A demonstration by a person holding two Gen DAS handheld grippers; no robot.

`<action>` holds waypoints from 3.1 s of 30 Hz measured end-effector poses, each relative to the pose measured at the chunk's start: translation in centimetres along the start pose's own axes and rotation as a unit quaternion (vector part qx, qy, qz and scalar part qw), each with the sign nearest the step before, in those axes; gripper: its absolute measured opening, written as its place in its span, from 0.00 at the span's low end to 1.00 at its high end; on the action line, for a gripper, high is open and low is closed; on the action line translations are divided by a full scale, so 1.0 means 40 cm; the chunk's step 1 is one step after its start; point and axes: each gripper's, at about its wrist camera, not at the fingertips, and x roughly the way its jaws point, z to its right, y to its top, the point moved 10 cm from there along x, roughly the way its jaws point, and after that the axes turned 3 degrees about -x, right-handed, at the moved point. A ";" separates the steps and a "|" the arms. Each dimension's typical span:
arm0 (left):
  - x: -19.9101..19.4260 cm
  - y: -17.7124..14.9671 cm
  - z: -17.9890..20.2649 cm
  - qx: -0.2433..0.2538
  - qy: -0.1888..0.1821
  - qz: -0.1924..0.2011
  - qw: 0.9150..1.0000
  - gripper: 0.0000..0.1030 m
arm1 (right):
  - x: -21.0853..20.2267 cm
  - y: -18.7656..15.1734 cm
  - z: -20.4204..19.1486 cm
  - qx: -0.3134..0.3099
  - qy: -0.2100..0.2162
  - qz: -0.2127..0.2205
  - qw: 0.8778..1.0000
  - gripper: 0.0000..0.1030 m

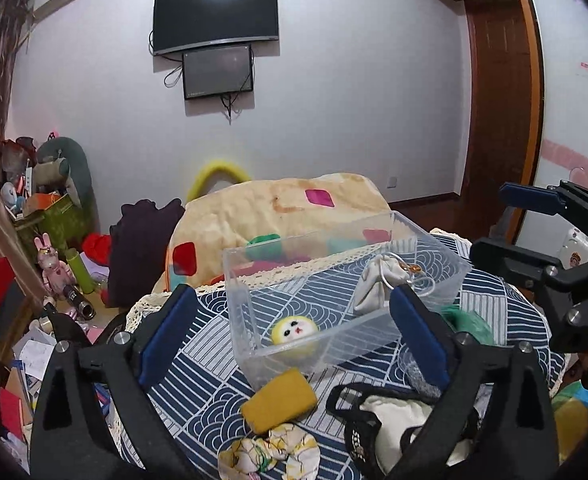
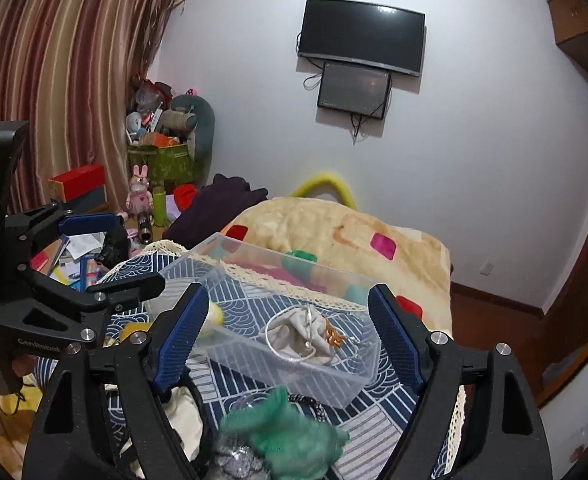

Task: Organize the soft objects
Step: 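Grasp the yellow sponge with the left tool while the right tool grasps the green knitted glove, then lift the sponge and glove into the clear box and open both tools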

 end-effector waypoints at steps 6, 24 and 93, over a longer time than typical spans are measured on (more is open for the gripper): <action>-0.025 -0.042 -0.006 -0.003 -0.003 -0.002 1.000 0.97 | -0.025 -0.036 -0.002 0.015 -0.005 0.003 1.000 0.79; 0.095 -0.259 -0.099 -0.068 0.027 -0.099 0.992 0.97 | 0.018 -0.241 0.007 0.089 0.008 -0.080 0.993 0.79; 0.117 -0.077 0.013 -0.060 -0.098 -0.074 0.991 0.52 | 0.051 -0.049 0.000 0.075 0.044 -0.004 0.996 0.13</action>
